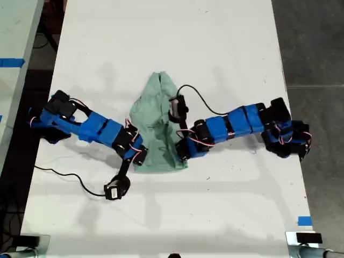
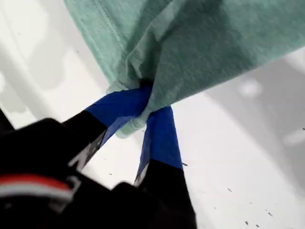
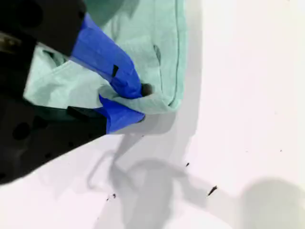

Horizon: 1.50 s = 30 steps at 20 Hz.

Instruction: Fold t shirt

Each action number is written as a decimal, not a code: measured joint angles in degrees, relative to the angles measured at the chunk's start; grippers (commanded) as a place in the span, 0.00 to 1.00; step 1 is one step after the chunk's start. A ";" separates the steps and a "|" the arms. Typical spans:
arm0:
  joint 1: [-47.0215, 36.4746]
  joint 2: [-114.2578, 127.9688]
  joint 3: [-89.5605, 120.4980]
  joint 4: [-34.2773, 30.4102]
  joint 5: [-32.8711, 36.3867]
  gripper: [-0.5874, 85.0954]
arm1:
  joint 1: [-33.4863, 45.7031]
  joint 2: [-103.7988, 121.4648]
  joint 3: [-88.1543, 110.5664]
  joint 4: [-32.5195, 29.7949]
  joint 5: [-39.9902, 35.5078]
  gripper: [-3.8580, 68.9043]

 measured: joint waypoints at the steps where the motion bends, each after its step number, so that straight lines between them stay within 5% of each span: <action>1: -2.20 3.08 1.41 0.70 1.14 0.01 | 2.11 2.02 0.00 -0.79 -2.37 0.07; 12: -44.47 13.80 2.20 2.72 19.07 0.01 | 32.87 7.47 0.00 -3.78 -14.41 0.08; 16: -48.69 12.48 0.70 0.79 19.69 0.20 | 40.69 7.38 0.00 -5.54 -18.19 0.33; 19: -50.71 11.60 -0.35 -0.35 21.18 0.25 | 45.35 6.68 0.00 -5.89 -20.13 0.37; 24: -56.43 15.56 -0.79 0.70 23.91 0.24 | 56.16 6.68 -0.97 0.35 -22.24 0.35; 25: -57.48 17.84 -0.88 0.79 24.70 0.09 | 57.83 6.68 -0.97 2.99 -22.59 0.35; 27: -59.24 22.68 -0.97 2.37 26.28 0.00 | 59.06 6.86 -0.97 8.70 -22.76 0.05; 30: -59.94 33.84 -0.79 3.87 30.50 0.00 | 57.48 14.41 1.32 14.50 -24.43 0.05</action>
